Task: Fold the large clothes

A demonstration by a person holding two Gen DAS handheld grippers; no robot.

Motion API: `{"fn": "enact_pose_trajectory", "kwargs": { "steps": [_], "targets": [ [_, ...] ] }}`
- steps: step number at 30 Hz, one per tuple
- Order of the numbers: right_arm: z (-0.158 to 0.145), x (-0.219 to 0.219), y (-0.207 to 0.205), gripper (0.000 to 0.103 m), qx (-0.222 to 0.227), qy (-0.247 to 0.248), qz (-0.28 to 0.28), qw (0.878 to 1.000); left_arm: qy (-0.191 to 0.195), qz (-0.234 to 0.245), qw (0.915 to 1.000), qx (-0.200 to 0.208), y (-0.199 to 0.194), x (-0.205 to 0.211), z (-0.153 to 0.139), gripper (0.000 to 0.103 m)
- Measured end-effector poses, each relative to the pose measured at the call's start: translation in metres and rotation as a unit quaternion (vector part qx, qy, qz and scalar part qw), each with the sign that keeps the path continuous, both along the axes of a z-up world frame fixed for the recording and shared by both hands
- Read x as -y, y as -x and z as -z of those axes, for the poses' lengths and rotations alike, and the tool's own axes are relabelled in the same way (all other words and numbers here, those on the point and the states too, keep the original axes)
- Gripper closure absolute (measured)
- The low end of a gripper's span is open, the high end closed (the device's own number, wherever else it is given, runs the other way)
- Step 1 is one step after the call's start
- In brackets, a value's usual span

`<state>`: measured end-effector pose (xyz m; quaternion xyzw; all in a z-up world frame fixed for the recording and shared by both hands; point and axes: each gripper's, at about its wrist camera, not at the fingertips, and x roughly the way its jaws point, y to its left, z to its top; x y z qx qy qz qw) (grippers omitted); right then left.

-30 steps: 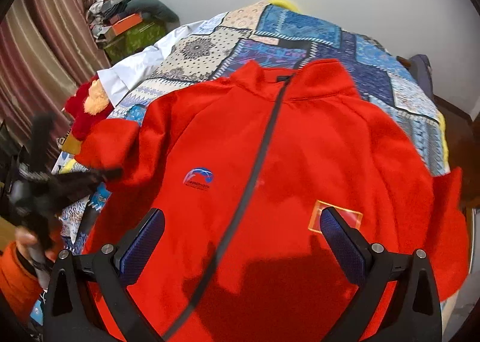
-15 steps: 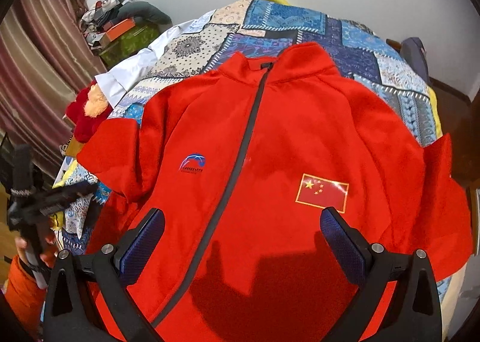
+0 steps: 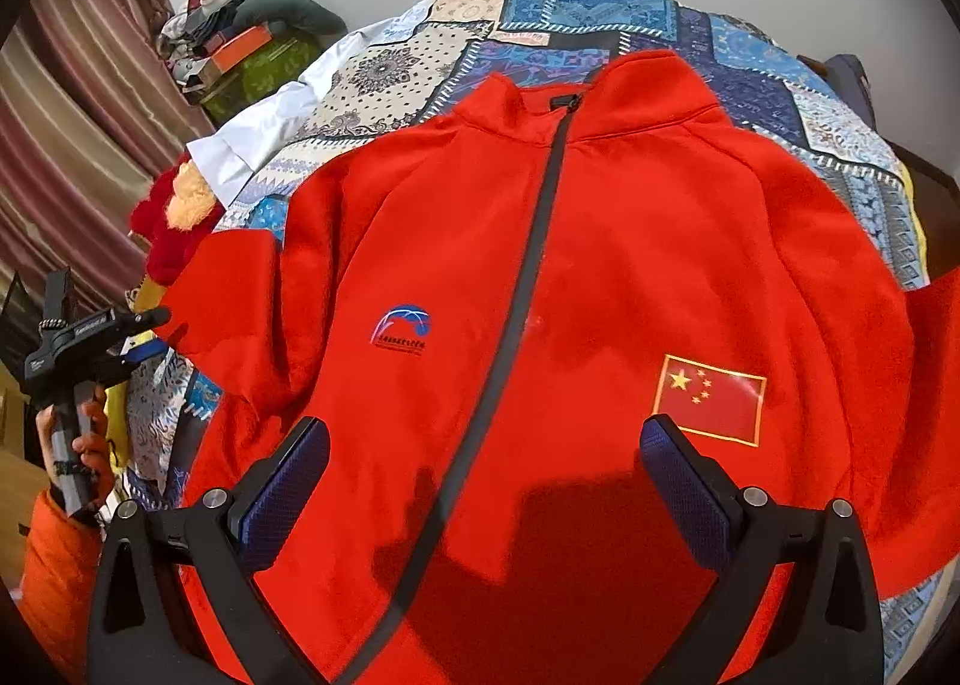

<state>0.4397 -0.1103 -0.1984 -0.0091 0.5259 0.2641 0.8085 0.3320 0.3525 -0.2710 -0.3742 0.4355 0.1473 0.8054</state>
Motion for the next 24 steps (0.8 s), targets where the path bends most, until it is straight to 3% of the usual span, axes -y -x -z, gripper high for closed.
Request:
{"fn": "enact_pose_trajectory", "kwargs": {
  "steps": [1,3,6,9,13,16,20,24],
  "targets": [
    [0.001,0.000,-0.001,0.000,-0.003,-0.003,0.001,1.000,-0.013,-0.004,0.9999,-0.005,-0.003,-0.003,0.000,0.054],
    [0.004,0.000,-0.003,0.000,-0.009,-0.009,0.004,1.000,-0.062,-0.011,0.9977,-0.026,-0.014,-0.004,-0.002,0.077],
    [0.005,0.004,-0.004,0.000,-0.012,-0.014,0.010,1.000,-0.144,0.001,0.9879,-0.059,-0.032,0.002,-0.012,0.100],
    [0.001,0.013,-0.004,0.000,-0.006,-0.012,0.016,1.000,-0.222,0.020,0.9732,-0.058,-0.042,0.020,-0.040,0.100],
    [-0.011,0.032,-0.001,0.000,0.016,-0.009,0.030,0.999,-0.280,0.061,0.9582,0.000,-0.053,0.062,-0.100,0.100],
    [-0.023,0.053,0.001,0.000,0.032,-0.015,0.045,0.998,-0.321,0.100,0.9403,0.050,-0.062,0.111,-0.150,0.100],
    [-0.041,0.083,0.005,0.000,0.049,-0.033,0.066,0.996,-0.333,0.171,0.9206,0.109,-0.077,0.192,-0.192,0.100],
    [-0.057,0.118,0.014,0.000,0.071,-0.038,0.089,0.993,-0.324,0.240,0.9070,0.122,-0.094,0.265,-0.187,0.100]
  ]
}}
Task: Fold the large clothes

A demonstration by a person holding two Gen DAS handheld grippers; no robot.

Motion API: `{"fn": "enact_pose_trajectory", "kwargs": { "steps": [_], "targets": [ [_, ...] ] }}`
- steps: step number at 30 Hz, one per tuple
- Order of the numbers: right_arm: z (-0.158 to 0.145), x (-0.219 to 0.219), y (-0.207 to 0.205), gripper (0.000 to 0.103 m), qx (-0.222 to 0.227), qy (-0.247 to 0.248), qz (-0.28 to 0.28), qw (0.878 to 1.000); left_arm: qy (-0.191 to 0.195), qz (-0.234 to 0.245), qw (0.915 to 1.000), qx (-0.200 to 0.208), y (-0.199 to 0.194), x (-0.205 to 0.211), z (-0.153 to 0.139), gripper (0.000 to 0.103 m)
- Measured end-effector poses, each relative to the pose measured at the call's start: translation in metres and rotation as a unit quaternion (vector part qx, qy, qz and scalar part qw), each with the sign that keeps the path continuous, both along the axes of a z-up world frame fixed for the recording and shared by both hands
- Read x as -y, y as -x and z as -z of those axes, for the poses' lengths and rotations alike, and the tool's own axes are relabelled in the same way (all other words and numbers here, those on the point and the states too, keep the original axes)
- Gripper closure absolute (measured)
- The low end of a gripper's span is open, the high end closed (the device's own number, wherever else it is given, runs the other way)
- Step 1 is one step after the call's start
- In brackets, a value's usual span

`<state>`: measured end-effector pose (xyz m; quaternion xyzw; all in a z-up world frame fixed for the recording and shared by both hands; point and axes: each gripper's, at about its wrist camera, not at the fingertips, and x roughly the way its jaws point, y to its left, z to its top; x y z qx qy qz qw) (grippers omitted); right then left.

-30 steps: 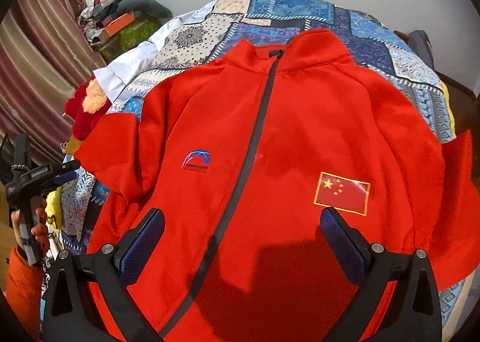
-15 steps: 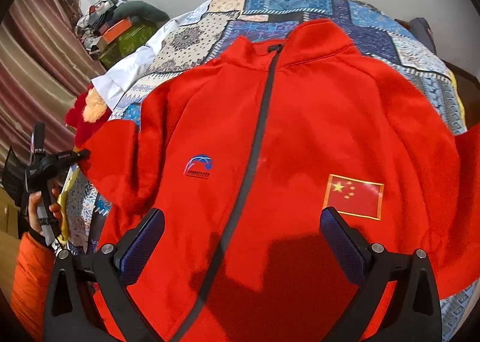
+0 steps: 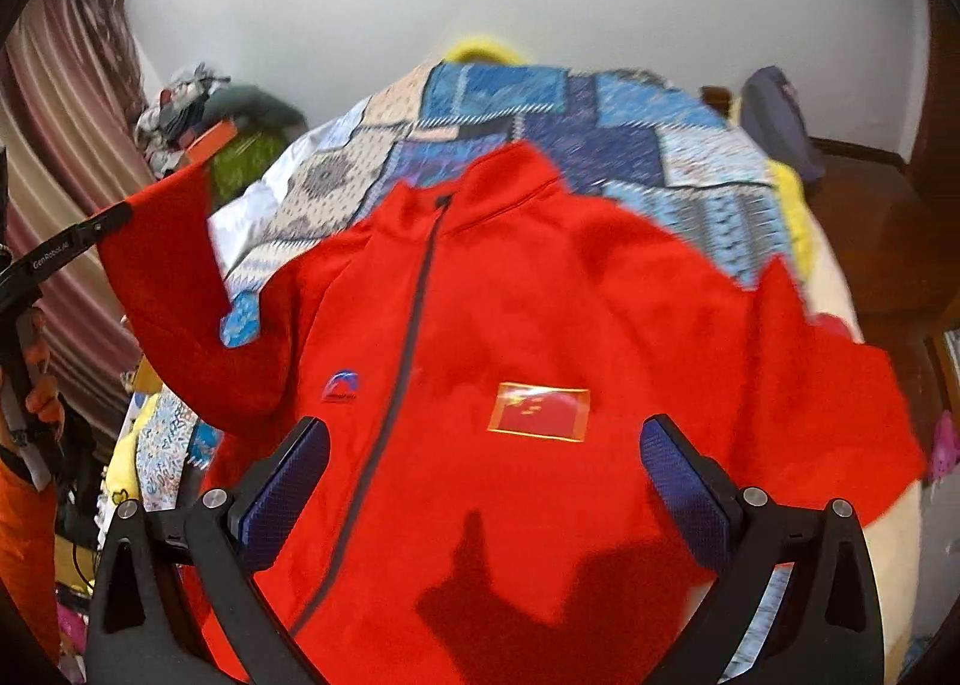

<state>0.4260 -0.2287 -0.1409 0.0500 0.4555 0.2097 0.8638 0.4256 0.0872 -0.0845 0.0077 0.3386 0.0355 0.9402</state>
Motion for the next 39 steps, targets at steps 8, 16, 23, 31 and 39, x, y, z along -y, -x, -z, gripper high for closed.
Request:
{"fn": "enact_pose_trajectory", "kwargs": {
  "steps": [8,16,23,31,39],
  "targets": [
    [-0.003,0.064,0.025,0.000,0.014,0.032,0.031,0.999,0.017,0.113,0.9839,-0.137,-0.019,0.119,0.104,0.100],
    [0.017,0.090,0.040,0.000,-0.010,0.066,0.034,0.997,0.013,0.156,0.9644,-0.213,0.013,0.167,0.167,0.092],
    [0.015,0.062,0.036,0.000,-0.014,0.057,0.013,0.998,0.028,0.157,0.9698,-0.184,0.046,0.126,0.135,0.034],
    [0.002,-0.034,0.018,0.000,0.011,0.073,-0.059,0.996,0.007,0.039,0.9862,-0.161,0.058,0.011,0.117,0.030],
    [0.038,-0.174,-0.001,0.000,0.012,0.146,-0.168,0.975,-0.009,-0.040,0.9805,-0.192,0.045,-0.088,0.164,0.030]
  ]
}}
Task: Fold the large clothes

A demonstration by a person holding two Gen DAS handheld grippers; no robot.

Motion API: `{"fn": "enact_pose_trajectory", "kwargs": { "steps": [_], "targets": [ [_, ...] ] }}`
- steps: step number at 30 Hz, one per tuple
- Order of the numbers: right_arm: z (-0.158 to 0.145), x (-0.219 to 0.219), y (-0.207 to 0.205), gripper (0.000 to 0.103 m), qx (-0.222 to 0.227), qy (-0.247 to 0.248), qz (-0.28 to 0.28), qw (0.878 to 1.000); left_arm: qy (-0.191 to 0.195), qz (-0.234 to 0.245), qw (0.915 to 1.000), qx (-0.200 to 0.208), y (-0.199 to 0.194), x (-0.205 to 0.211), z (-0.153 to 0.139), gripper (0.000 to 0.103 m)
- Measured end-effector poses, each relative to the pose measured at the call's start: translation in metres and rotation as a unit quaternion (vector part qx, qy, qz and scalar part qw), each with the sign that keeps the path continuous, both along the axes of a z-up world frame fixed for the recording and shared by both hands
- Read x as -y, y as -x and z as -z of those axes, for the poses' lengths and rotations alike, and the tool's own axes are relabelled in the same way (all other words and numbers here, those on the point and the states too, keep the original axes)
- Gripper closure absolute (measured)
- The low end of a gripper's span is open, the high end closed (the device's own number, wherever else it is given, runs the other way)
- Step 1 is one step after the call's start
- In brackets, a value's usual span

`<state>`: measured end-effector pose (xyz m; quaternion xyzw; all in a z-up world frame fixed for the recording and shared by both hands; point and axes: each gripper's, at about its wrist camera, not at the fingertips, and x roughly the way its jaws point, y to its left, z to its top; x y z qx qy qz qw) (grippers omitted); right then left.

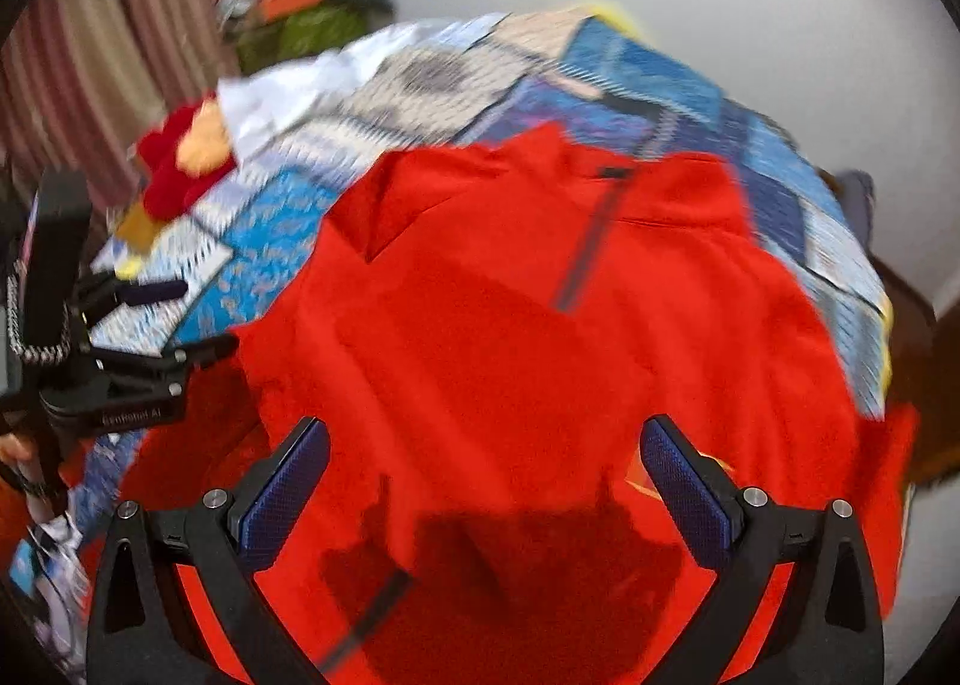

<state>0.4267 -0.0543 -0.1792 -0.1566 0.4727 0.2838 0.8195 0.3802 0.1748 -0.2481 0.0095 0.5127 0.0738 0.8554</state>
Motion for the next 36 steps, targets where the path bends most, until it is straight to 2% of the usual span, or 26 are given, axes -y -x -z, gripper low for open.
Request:
{"fn": "enact_pose_trajectory", "kwargs": {
  "steps": [4,6,8,11,13,15,17,18,19,20,22,27,30,36],
  "targets": [
    [0.033,-0.052,-0.013,0.001,-0.007,0.044,-0.028,0.999,0.029,-0.003,0.9995,-0.015,-0.014,-0.020,0.025,0.030],
    [0.052,-0.073,-0.022,0.005,-0.009,0.067,-0.037,0.997,0.036,0.006,0.9991,-0.020,-0.022,-0.022,0.036,0.030],
    [0.066,-0.085,-0.030,0.014,-0.020,0.083,-0.044,0.995,0.039,0.008,0.9989,-0.024,-0.027,-0.022,0.046,0.030],
    [0.088,-0.100,-0.037,0.022,-0.041,0.103,-0.060,0.992,0.058,0.007,0.9979,-0.027,-0.032,-0.025,0.060,0.035],
    [0.097,-0.107,-0.035,0.025,-0.025,0.117,-0.072,0.990,0.055,0.008,0.9983,-0.014,-0.030,-0.021,0.062,0.035],
    [0.100,-0.111,-0.029,0.039,0.005,0.133,-0.081,0.988,0.040,0.010,0.9991,-0.009,-0.026,-0.016,0.064,0.037],
    [0.103,-0.113,-0.024,0.070,0.030,0.149,-0.087,0.985,0.026,0.012,0.9996,-0.005,-0.024,-0.011,0.067,0.041],
    [0.103,-0.113,-0.022,0.075,0.037,0.152,-0.087,0.984,0.017,0.014,0.9997,-0.006,-0.024,-0.007,0.070,0.045],
    [0.101,-0.111,-0.022,0.086,0.036,0.148,-0.086,0.985,0.008,0.015,0.9998,-0.008,-0.023,-0.004,0.072,0.047],
    [0.099,-0.108,-0.023,0.090,0.033,0.142,-0.083,0.986,-0.002,0.014,0.9999,-0.008,-0.022,-0.002,0.073,0.050],
    [0.087,-0.097,-0.024,0.093,0.045,0.127,-0.062,0.989,-0.017,0.012,0.9998,-0.007,-0.020,0.002,0.075,0.052],
    [0.043,-0.045,-0.027,0.095,0.077,0.086,-0.002,0.993,-0.003,-0.006,0.9999,-0.013,-0.017,-0.003,0.073,0.052],
    [0.015,-0.003,-0.032,0.095,0.092,0.079,0.031,0.992,-0.006,-0.014,0.9996,-0.022,-0.019,-0.004,0.072,0.052],
    [-0.020,0.080,-0.033,0.095,0.096,0.062,0.094,0.989,-0.004,-0.030,0.9985,-0.046,-0.023,-0.004,0.068,0.053]
  ]
}}
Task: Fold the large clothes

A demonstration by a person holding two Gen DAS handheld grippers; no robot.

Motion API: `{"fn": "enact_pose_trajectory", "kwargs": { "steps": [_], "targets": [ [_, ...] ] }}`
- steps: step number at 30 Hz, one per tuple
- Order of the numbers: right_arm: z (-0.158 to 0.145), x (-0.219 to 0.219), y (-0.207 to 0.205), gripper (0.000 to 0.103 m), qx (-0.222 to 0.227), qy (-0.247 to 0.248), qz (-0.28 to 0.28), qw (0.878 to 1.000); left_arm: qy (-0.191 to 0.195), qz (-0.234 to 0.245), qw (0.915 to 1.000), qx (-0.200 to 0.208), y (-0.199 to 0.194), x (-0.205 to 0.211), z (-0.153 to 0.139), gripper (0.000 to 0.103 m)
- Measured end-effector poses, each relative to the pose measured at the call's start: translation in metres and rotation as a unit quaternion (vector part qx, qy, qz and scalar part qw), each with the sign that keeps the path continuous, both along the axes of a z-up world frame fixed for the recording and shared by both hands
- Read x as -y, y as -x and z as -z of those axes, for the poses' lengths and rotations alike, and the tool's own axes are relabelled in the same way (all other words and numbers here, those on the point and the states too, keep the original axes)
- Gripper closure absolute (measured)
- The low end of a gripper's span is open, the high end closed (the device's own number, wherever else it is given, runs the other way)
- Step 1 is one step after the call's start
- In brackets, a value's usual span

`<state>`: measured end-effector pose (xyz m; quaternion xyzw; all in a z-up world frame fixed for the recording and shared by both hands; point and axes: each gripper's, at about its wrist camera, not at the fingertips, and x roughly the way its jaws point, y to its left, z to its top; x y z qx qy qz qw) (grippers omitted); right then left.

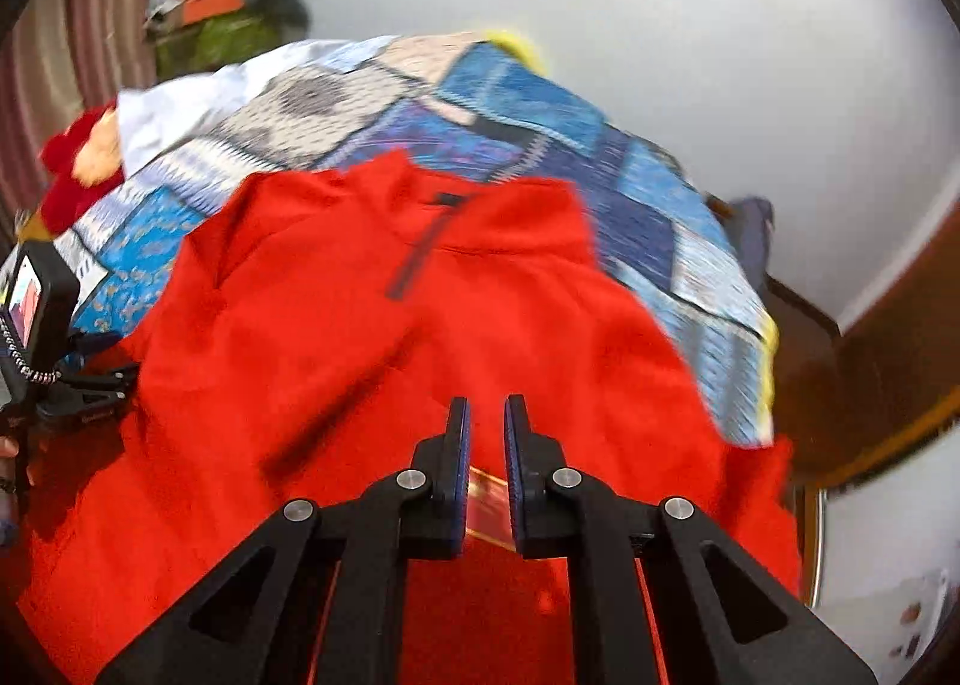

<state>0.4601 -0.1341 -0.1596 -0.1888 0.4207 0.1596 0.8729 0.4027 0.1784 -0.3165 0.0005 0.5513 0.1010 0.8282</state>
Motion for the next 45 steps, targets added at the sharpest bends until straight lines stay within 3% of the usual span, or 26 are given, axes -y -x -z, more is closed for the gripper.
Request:
{"fn": "enact_pose_trajectory", "kwargs": {
  "steps": [2,6,12,17,20,22,25,26,27,30,34,39,42,45],
  "targets": [
    [-0.007,0.020,0.008,0.094,0.008,0.004,0.008,1.000,-0.010,0.006,0.9999,-0.010,0.001,0.004,-0.009,0.053],
    [-0.013,0.050,0.027,0.094,0.019,0.010,0.015,1.000,-0.027,0.042,0.9986,0.015,0.002,0.029,-0.053,0.052],
    [0.030,0.067,0.040,0.094,-0.065,0.013,0.011,0.998,0.046,0.083,0.9939,0.056,-0.019,0.081,-0.108,0.043],
    [0.074,0.058,0.049,0.094,-0.115,0.029,-0.019,0.993,0.088,0.127,0.9863,0.058,-0.054,0.147,-0.113,0.043],
    [0.080,0.054,0.058,0.094,-0.082,0.053,-0.032,0.995,0.056,0.143,0.9865,0.056,-0.075,0.180,-0.104,0.043],
    [0.078,0.056,0.062,0.094,-0.077,0.058,-0.037,0.995,0.019,0.148,0.9873,0.054,-0.087,0.195,-0.093,0.046],
    [0.071,0.069,0.067,0.094,-0.079,0.036,-0.035,0.996,-0.038,0.153,0.9866,0.042,-0.103,0.208,-0.074,0.079],
    [0.067,0.077,0.069,0.094,-0.078,0.026,-0.031,0.996,-0.047,0.150,0.9871,0.034,-0.108,0.209,-0.067,0.095],
    [0.063,0.084,0.071,0.094,-0.076,0.020,-0.026,0.997,-0.048,0.146,0.9876,0.030,-0.108,0.207,-0.064,0.099],
    [0.049,0.108,0.074,0.094,-0.072,-0.007,-0.012,0.997,-0.037,0.139,0.9887,0.044,-0.108,0.204,-0.072,0.100],
    [0.033,0.145,0.074,0.094,-0.064,-0.031,0.026,0.997,-0.004,0.150,0.9841,0.094,-0.094,0.215,-0.118,0.100],
    [0.013,0.189,0.074,0.094,-0.065,-0.060,0.080,0.993,0.051,0.208,0.9650,0.151,-0.072,0.260,-0.178,0.101],
    [0.000,0.213,0.081,0.094,-0.062,-0.081,0.107,0.989,0.072,0.249,0.9538,0.152,-0.059,0.296,-0.186,0.100],
    [-0.010,0.235,0.086,0.094,-0.059,-0.097,0.130,0.985,0.078,0.284,0.9476,0.123,-0.052,0.329,-0.167,0.101]
  ]
}}
